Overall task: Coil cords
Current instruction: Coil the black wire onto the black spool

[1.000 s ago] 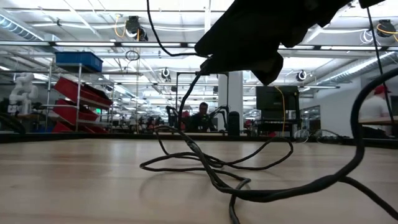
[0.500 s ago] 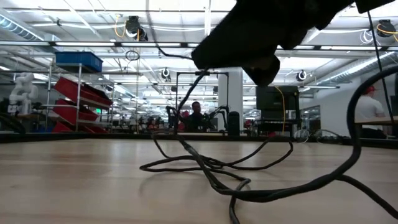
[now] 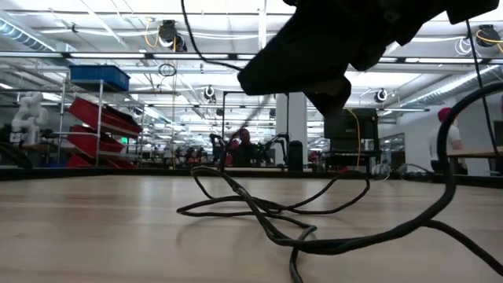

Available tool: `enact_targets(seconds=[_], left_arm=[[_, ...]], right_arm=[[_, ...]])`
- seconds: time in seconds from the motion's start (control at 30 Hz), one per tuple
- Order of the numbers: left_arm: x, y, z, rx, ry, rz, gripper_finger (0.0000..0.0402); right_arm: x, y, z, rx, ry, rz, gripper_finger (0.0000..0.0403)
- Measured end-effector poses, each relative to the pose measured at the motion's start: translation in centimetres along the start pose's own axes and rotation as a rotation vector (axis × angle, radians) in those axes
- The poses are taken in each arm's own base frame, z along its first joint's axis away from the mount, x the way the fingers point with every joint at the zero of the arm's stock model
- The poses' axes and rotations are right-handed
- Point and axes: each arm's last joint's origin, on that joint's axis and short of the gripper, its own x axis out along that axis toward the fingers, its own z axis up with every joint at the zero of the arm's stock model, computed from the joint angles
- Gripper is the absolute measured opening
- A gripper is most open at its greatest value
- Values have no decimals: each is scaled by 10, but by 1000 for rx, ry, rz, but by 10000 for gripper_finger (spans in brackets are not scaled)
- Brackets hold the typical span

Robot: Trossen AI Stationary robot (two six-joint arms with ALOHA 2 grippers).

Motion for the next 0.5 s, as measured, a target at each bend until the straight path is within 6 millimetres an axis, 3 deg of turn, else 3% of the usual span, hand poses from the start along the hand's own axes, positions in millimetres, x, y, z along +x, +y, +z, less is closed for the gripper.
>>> enact_targets(seconds=[0.23,0.5], left_arm=[[0,-1,-1,7,12,-35,10],[-1,-3,-5,33,48,-94,10]], right_arm=[[-5,-3,-2,-20,68,-35,2],[-45,3,13,-38,132,-69,1]])
